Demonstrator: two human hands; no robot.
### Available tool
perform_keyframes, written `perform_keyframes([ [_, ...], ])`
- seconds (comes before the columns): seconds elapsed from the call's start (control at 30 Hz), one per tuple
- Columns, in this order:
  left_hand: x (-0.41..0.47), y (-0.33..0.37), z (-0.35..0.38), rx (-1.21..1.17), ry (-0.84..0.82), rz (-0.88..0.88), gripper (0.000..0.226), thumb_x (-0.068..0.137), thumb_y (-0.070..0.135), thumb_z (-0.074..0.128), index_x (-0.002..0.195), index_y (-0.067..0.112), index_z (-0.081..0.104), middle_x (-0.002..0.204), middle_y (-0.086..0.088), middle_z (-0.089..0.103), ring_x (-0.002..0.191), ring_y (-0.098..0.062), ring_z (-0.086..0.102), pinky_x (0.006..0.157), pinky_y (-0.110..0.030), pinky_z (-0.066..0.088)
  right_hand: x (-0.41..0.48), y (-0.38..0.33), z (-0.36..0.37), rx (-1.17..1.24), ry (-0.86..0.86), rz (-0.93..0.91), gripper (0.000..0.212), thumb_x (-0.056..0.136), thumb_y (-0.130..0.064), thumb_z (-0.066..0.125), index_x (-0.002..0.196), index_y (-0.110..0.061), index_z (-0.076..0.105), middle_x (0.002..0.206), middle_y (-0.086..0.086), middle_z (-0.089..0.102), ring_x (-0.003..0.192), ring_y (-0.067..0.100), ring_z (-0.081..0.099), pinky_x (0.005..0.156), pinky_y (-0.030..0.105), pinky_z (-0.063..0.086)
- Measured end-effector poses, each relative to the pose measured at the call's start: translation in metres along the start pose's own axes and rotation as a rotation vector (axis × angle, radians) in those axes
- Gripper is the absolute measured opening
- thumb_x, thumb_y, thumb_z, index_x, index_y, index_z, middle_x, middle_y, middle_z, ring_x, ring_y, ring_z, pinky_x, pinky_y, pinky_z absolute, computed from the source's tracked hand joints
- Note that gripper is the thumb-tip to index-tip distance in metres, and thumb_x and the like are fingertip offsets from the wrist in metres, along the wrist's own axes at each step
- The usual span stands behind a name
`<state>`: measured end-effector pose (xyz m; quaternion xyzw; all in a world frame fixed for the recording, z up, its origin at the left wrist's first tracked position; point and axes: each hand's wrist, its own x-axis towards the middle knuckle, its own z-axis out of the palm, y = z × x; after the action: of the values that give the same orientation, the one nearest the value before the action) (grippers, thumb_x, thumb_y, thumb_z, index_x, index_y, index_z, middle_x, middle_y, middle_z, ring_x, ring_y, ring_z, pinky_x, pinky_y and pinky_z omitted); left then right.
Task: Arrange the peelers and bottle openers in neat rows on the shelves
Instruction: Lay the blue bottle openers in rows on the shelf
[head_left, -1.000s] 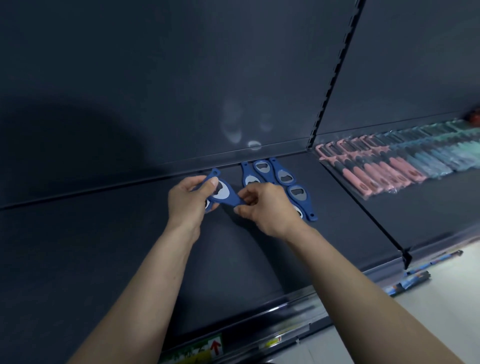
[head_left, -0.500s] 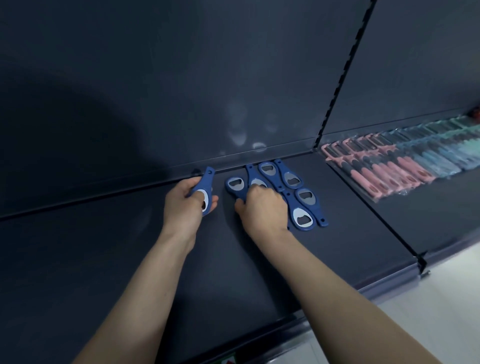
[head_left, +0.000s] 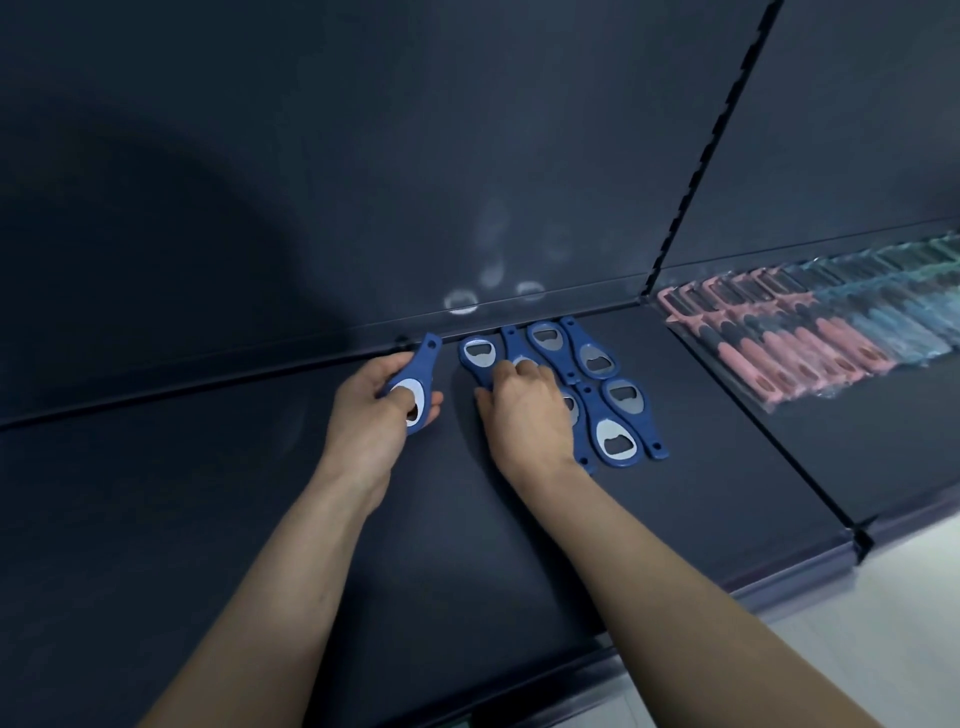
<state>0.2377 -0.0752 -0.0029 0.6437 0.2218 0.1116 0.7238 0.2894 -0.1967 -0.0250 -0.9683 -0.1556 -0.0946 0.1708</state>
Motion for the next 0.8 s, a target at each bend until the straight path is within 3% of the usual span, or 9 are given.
perform_keyframes([
  [0.2,-0.006,0.000,0.001,-0.036,-0.013,-0.003,0.032,0.082,-0.016,0.047,0.101,0.009,0.056,0.094,-0.008,0.067,0.078,-0.023,0.071,0.072,-0.032,0.059,0.001,0.009,-0.006,0.071,0.009,0.015,0.029,0.094,-0.030,0.051,0.104,-0.003,0.056,0.105,0.014,0.058,0.104,0.029,0.048,0.081,0.033,0.037],
  [0.33,-0.012,0.000,0.004,-0.052,-0.042,-0.002,0.026,0.082,-0.016,0.051,0.092,0.007,0.059,0.087,-0.011,0.068,0.073,-0.025,0.071,0.070,-0.034,0.059,0.001,0.023,-0.020,0.296,0.004,-0.010,0.021,0.092,-0.018,0.053,0.109,-0.007,0.059,0.100,0.011,0.059,0.099,0.027,0.053,0.080,0.032,0.041],
  [0.43,-0.018,0.000,0.008,0.005,-0.073,0.008,0.031,0.082,-0.017,0.050,0.089,0.010,0.063,0.086,-0.010,0.067,0.073,-0.025,0.068,0.067,-0.031,0.059,-0.002,0.030,-0.035,0.481,0.018,-0.050,0.030,0.089,-0.010,0.055,0.118,-0.013,0.059,0.105,0.004,0.060,0.089,0.017,0.055,0.082,0.027,0.045],
  [0.57,-0.024,-0.002,0.010,0.121,-0.100,0.041,0.034,0.085,-0.014,0.050,0.092,0.015,0.065,0.089,-0.010,0.062,0.074,-0.017,0.062,0.062,-0.023,0.057,-0.011,0.037,-0.045,0.498,-0.080,-0.179,0.039,0.085,-0.003,0.055,0.122,-0.015,0.060,0.109,0.001,0.061,0.091,0.010,0.053,0.084,0.016,0.040],
  [0.67,-0.027,-0.004,0.013,0.066,0.023,0.033,0.023,0.085,-0.007,0.058,0.101,0.009,0.058,0.088,-0.007,0.062,0.074,-0.015,0.063,0.060,-0.022,0.057,-0.021,0.048,-0.046,0.418,-0.137,-0.217,0.026,0.084,-0.014,0.063,0.111,-0.013,0.065,0.090,-0.003,0.058,0.086,0.013,0.053,0.077,0.017,0.038],
  [0.8,-0.030,-0.009,0.021,0.041,0.156,0.003,0.015,0.083,-0.003,0.064,0.091,0.006,0.054,0.081,-0.006,0.059,0.068,-0.013,0.060,0.054,-0.017,0.055,-0.031,0.065,-0.048,0.412,-0.254,-0.234,0.027,0.079,-0.039,0.070,0.099,-0.021,0.067,0.088,-0.007,0.058,0.085,0.008,0.051,0.077,0.023,0.044],
])
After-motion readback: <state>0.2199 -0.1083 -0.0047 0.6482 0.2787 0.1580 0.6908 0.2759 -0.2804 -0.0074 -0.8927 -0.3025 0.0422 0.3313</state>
